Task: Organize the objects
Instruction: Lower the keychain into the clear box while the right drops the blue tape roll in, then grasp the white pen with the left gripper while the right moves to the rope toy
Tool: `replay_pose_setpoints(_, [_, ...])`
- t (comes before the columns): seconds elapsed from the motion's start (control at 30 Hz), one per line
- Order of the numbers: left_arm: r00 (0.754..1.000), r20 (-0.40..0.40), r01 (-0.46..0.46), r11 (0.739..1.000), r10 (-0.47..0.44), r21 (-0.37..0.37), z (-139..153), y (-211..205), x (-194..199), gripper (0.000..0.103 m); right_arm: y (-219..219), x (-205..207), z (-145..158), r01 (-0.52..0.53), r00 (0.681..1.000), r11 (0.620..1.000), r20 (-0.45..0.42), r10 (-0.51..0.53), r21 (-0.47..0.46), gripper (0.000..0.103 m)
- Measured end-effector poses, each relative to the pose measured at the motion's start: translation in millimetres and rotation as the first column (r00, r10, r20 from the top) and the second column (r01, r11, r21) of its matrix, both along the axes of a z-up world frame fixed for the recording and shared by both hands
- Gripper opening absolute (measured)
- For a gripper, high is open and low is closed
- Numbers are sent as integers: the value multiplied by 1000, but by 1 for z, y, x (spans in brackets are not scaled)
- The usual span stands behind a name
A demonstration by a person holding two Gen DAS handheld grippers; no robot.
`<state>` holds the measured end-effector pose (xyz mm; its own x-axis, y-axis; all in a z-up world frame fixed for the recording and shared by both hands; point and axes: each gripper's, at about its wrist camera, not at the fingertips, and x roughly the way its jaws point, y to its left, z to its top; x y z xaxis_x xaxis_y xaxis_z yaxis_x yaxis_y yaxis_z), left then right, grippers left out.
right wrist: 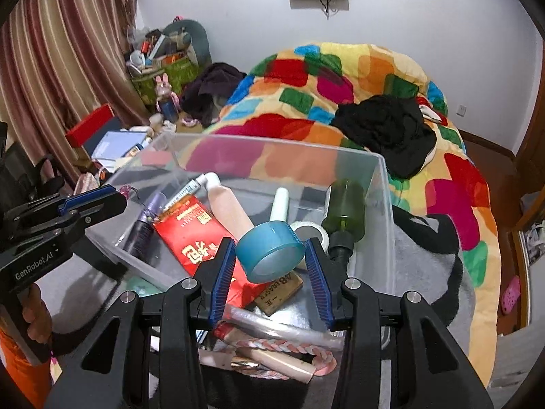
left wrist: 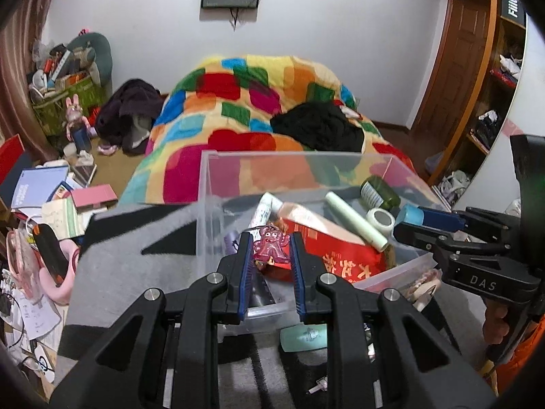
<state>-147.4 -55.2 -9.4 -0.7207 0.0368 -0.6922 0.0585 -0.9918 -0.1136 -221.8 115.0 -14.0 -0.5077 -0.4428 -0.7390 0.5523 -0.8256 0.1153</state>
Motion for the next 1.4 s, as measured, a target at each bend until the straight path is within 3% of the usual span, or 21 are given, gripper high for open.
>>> replay_pose_setpoints(0.37, [999, 24, 24, 999, -23, -31, -2, 10, -3, 23, -9, -5, -2, -18, 1000, 1000, 16, 18, 21, 39])
replay_pose_setpoints(0.8, [998, -35, 54, 996, -56, -66, 15, 25, 23, 55, 10, 23, 20, -33, 998, 999, -58, 31, -20, 48])
replay_pose_setpoints(1.0, [995, -43, 85, 993, -89, -80, 19, 33, 41, 58, 33, 40, 26, -21, 996, 999, -89, 17, -40, 51])
replay_pose_setpoints(1.23, [986, 18, 166, 983, -165, -84, 2, 47, 53, 60, 59, 57, 15, 2, 995, 1000, -97, -1, 7, 53])
replay_pose_setpoints(1.4, [965, 122, 242, 966, -231, -87, -25, 62, 43, 60, 66, 61, -7, -14, 998, 998, -60, 18, 67, 53])
